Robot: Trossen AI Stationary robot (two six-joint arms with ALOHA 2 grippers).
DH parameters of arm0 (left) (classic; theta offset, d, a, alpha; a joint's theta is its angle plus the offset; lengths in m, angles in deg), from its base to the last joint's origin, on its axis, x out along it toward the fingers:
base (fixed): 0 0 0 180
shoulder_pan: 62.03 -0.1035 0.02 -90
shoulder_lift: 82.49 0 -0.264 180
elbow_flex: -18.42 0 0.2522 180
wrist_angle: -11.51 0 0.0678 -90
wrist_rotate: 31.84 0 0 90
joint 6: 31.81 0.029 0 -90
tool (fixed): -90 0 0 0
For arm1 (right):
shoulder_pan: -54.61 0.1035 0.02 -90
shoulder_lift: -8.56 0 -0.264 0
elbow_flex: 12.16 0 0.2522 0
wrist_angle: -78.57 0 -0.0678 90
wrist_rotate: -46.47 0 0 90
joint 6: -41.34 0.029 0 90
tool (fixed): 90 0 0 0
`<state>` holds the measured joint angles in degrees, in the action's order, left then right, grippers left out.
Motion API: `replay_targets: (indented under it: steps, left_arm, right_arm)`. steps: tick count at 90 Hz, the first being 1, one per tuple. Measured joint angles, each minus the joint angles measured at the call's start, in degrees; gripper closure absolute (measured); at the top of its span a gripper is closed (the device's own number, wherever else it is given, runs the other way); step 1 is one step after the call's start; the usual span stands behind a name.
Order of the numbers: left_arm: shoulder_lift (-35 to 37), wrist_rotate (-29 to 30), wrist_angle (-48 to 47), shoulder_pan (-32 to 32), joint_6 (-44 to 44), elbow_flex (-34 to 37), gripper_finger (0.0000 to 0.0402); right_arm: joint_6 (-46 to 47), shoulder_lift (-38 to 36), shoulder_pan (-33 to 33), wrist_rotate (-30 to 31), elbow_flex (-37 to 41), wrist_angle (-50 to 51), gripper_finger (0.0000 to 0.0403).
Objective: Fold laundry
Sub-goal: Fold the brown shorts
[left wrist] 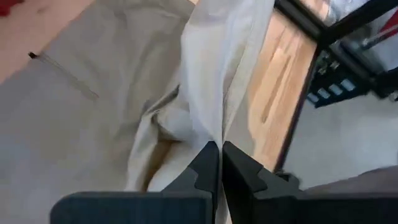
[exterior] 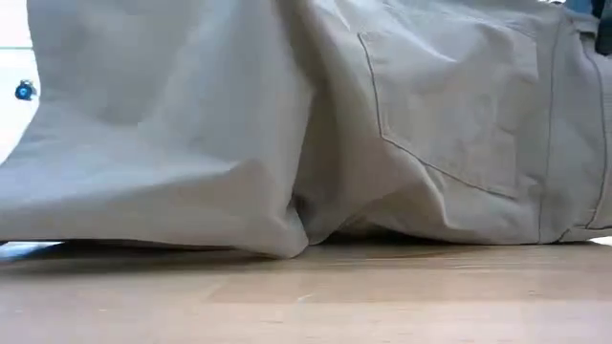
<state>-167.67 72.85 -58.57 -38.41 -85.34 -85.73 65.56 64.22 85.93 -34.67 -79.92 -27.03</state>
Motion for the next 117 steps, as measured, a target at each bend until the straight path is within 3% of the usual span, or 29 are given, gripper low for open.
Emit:
replay_targets:
  steps: [31, 42, 72, 97, 117]
  left_arm:
    - [0.00, -0.66, -9.26, -5.91, 8.56, 0.58, 0.0401]
    - [0.00, 2.51, -9.21, -8.52, 9.81, 2.21, 0.0401]
    - [0.00, 3.60, -7.72, -15.20, 26.55, 14.22, 0.0401]
    - [-0.04, 3.23, -2.67, -23.11, 42.30, 24.35, 0.0401]
    - [0.32, 5.53, 1.32, -28.46, 43.52, 28.08, 0.0401]
  right_arm:
    - [-7.96, 1.14, -11.51, -0.80, 0.07, 0.30, 0.0401]
    - [-11.01, 2.07, -17.41, -1.57, 0.44, 0.69, 0.0401]
    - [-20.85, 9.97, -33.27, -1.60, 2.43, -6.44, 0.0401]
    - [-24.82, 18.21, -41.12, -3.37, 4.14, -13.84, 0.0400]
    - [-24.67, 24.05, -43.90, -3.74, 4.44, -16.39, 0.0389]
